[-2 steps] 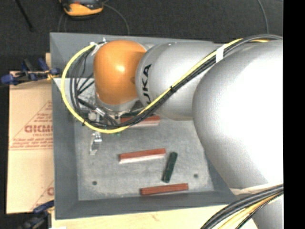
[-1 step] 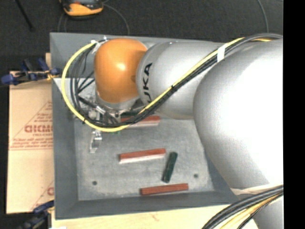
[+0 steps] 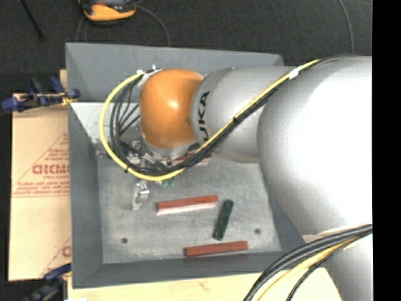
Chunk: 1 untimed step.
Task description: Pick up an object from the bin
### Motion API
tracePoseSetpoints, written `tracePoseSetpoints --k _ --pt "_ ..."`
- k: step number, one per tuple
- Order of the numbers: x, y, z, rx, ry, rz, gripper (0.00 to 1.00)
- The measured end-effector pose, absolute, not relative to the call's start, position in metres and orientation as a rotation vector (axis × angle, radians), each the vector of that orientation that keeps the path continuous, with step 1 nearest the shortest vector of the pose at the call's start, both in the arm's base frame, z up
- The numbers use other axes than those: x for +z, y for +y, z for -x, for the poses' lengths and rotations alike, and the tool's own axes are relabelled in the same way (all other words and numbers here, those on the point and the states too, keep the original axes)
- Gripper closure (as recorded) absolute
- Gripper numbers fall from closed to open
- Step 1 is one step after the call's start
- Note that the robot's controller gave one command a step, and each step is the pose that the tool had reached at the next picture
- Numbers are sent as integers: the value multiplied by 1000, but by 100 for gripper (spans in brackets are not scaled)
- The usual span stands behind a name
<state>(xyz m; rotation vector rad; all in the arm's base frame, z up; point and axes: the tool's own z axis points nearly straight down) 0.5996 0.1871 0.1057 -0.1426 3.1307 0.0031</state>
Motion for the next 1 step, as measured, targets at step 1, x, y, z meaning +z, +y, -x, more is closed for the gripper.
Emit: tracePoseSetpoints --k 1 --pt "81 160 -605 0 3141 -3 0"
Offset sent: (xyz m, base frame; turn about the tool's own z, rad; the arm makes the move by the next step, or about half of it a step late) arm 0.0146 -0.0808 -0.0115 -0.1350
